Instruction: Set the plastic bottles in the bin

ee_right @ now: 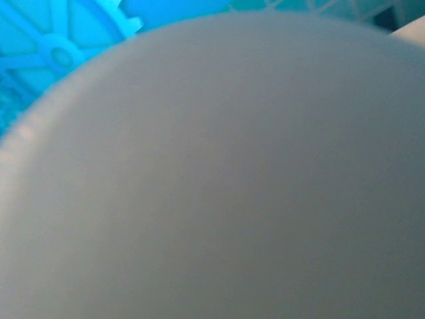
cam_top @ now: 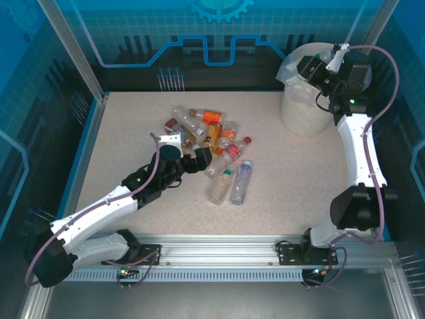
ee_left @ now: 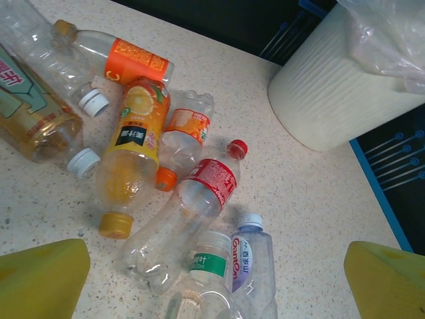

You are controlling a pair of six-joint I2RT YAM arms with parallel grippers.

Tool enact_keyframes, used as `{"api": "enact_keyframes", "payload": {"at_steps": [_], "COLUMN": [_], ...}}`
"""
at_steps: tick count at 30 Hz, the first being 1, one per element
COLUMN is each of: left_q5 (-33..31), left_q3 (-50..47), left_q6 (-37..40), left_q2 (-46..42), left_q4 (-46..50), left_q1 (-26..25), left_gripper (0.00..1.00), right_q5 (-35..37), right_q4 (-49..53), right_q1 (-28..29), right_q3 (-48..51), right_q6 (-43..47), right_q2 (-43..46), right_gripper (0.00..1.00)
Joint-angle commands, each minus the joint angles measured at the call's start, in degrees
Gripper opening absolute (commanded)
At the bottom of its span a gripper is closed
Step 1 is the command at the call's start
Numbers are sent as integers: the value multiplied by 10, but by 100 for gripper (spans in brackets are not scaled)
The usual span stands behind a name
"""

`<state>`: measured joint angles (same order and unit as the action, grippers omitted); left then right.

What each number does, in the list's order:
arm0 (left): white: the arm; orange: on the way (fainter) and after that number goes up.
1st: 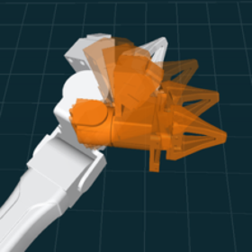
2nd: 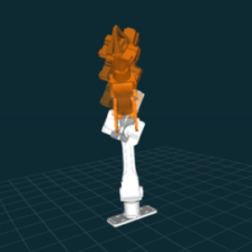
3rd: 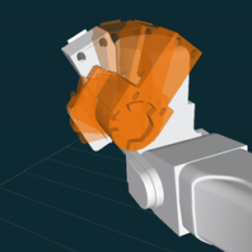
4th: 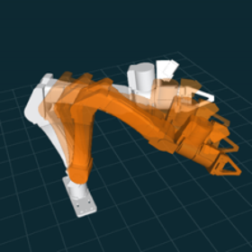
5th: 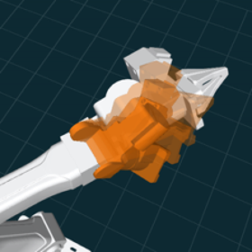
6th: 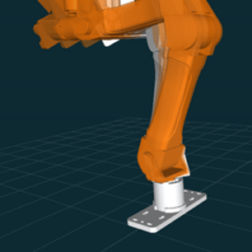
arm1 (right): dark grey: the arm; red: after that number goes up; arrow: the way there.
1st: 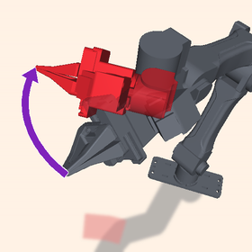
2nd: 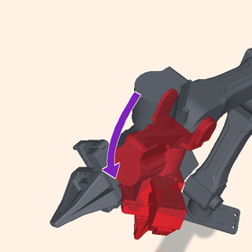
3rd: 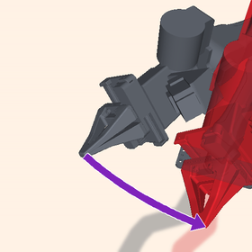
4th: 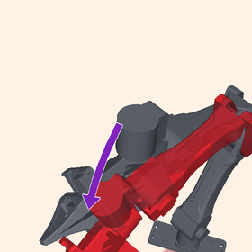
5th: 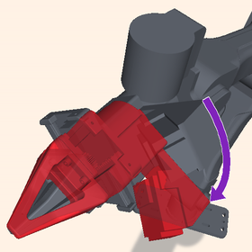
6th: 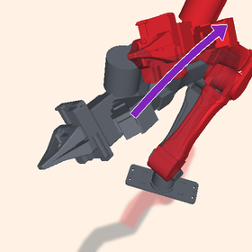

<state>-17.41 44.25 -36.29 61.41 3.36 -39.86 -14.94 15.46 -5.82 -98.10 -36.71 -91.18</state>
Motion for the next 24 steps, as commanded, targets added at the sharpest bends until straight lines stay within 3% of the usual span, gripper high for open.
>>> {"api": "enact_keyframes", "payload": {"at_steps": [1,5,10,19,24], "left_q5": [-21,-26,-33,-30,-29], "left_q3": [-12,-19,-30,-37,-36], "left_q6": [-24,-30,-42,-68,-73], "left_q2": [-12,-19,-25,-12,-6], "left_q4": [16,24,26,21,24], "left_q1": [5,7,11,19,21], "left_gripper": [99,99,99,99,99], "right_q5": [67,75,163,292,371], "right_q4": [-11,-41,-47,-70,-10], "right_q1": [-16,-39,-41,-38,-21], "right_q3": [-52,-69,-75,-81,-125], "right_q6": [-18,-79,-129,-353,-415], "right_q2": [-29,-68,-101,-162,-188], "right_gripper": [41,42,47,52,66]}}
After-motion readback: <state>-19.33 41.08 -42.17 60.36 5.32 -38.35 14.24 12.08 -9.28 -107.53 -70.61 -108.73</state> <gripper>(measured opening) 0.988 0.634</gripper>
